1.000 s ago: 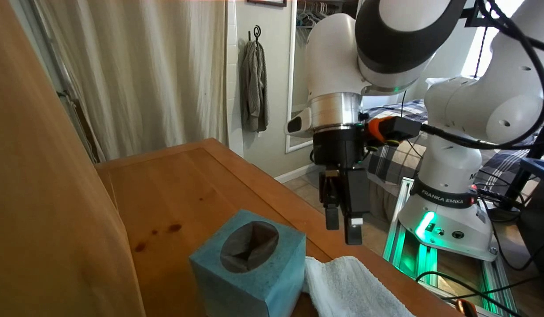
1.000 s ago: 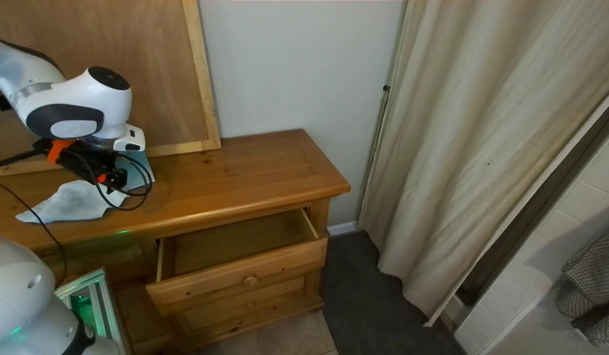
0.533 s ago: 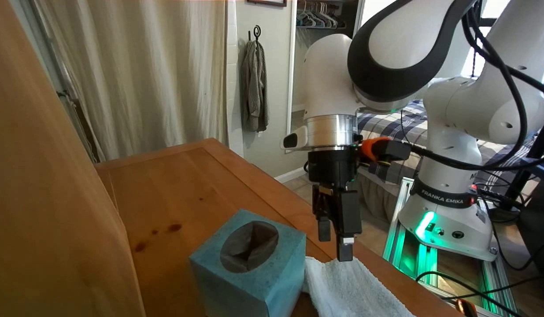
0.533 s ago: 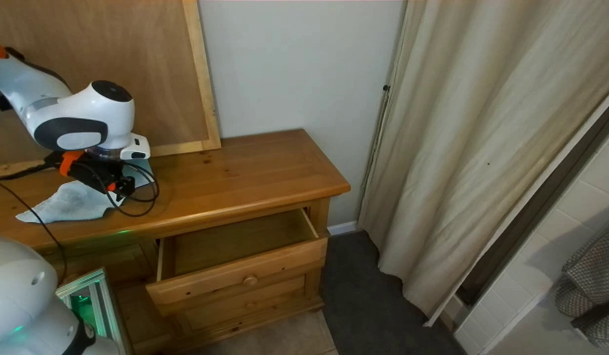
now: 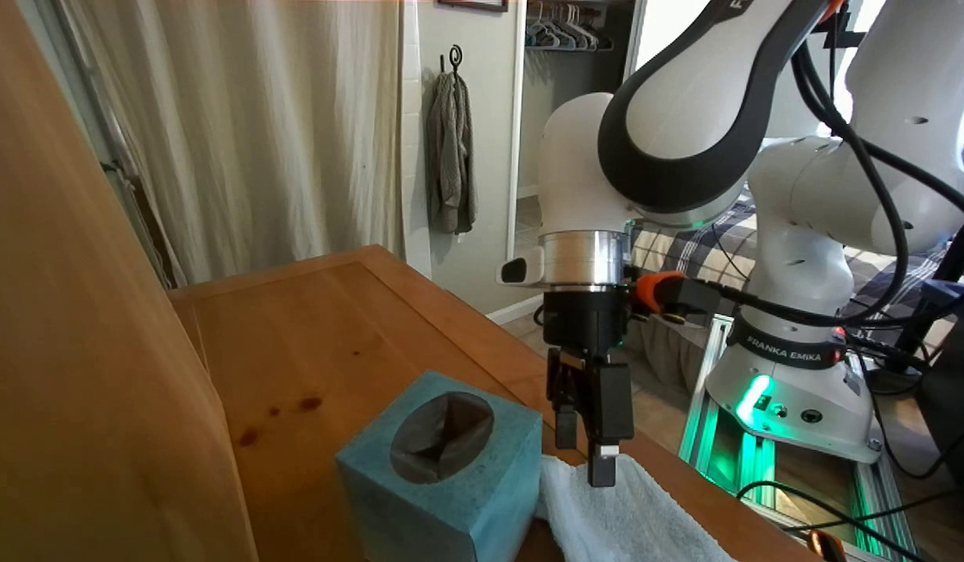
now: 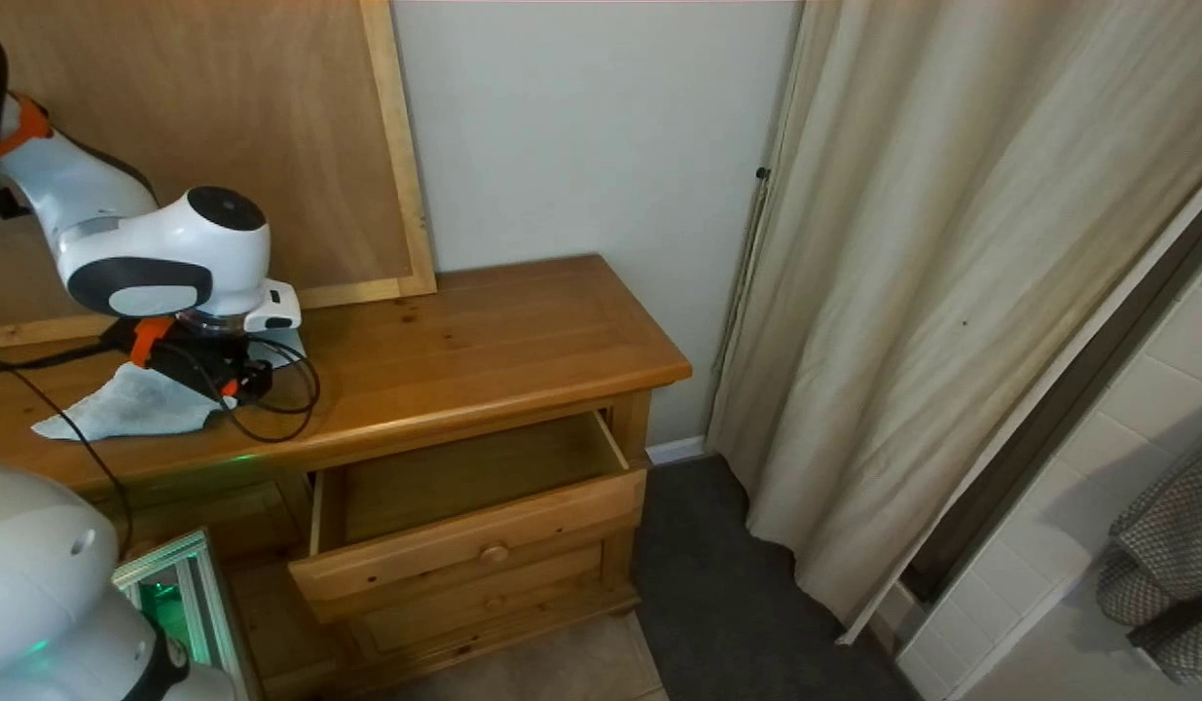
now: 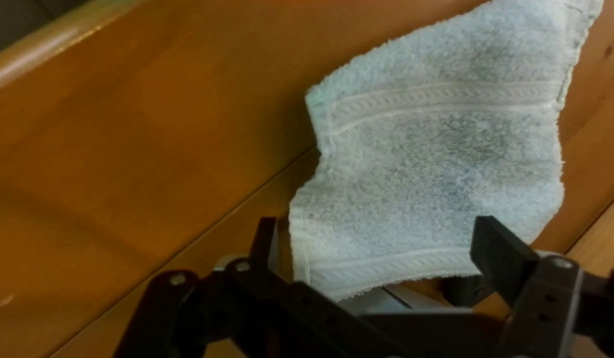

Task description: Put the towel into the drawer

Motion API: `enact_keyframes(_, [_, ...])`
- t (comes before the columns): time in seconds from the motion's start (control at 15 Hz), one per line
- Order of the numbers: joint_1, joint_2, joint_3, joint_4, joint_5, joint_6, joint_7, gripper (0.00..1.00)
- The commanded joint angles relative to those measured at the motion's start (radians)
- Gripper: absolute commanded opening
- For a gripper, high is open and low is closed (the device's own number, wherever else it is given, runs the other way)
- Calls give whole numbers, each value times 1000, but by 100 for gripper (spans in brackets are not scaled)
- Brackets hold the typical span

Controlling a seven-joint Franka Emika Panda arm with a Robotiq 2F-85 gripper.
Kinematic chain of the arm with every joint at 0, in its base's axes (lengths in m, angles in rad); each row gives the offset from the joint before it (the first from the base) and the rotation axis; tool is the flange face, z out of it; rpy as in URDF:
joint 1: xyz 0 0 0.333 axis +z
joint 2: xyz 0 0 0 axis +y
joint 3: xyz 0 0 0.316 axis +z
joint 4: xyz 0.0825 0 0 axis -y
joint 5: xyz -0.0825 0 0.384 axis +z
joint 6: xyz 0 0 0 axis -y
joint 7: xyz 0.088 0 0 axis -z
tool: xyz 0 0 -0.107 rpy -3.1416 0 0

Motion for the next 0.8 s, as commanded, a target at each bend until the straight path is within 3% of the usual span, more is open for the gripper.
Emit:
enact_keyframes(0.0, [27,39,11,0,89,82,-82,100])
enact_keyframes(0.53, [58,71,46,0,219,180,-195,100])
enact_keyframes(0.6, [58,69,51,0,215,183,-195,75])
enact_keyframes(0.73, [58,56,57,0,199,176,-187,68])
